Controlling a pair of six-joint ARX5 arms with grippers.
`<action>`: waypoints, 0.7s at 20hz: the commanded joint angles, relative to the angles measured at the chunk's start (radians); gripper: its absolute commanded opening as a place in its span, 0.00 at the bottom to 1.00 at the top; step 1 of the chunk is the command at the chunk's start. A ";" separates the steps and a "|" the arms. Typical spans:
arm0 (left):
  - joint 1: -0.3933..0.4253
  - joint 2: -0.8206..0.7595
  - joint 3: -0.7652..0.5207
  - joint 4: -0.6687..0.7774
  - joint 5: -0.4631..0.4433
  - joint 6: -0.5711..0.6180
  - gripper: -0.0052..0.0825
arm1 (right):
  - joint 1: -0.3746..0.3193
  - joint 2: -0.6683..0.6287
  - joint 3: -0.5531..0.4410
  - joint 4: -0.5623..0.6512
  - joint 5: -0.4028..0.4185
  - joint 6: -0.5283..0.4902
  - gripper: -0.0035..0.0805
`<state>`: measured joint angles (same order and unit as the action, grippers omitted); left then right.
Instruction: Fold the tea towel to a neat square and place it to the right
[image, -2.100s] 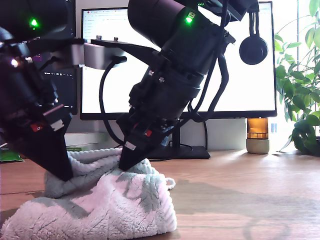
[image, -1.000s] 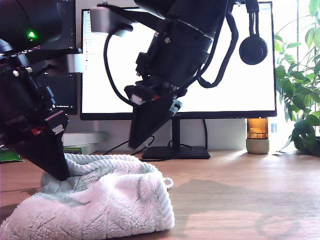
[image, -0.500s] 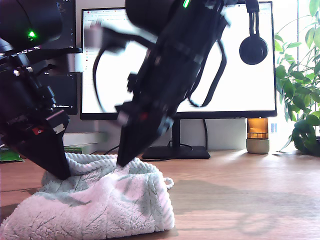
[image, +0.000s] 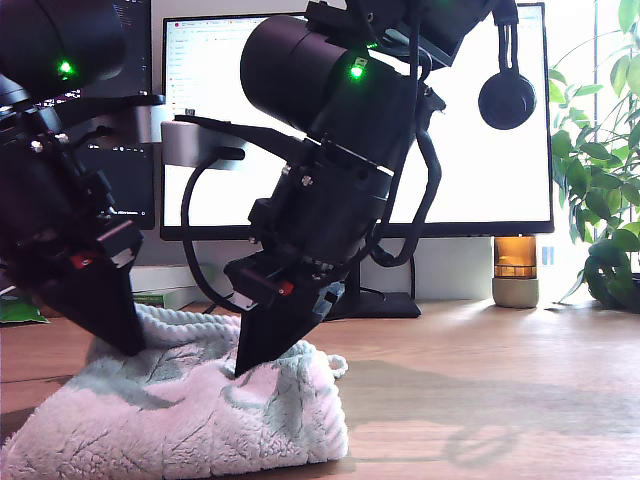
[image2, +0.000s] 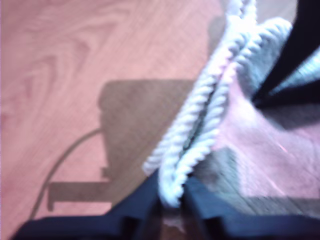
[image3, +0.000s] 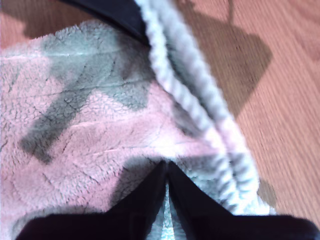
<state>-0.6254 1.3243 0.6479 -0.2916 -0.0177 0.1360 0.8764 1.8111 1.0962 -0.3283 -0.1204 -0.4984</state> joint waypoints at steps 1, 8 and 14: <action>0.006 0.010 -0.006 0.009 -0.005 0.016 0.34 | -0.003 0.008 -0.001 0.006 0.000 0.001 0.03; 0.005 -0.089 -0.006 0.024 -0.024 0.029 0.35 | -0.003 0.008 -0.001 0.005 0.000 0.000 0.03; 0.006 -0.146 -0.006 0.006 0.025 0.029 0.03 | -0.003 0.008 -0.001 0.005 0.000 0.001 0.03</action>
<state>-0.6216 1.1610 0.6479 -0.2859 0.0025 0.1608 0.8764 1.8107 1.0962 -0.3283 -0.1207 -0.4984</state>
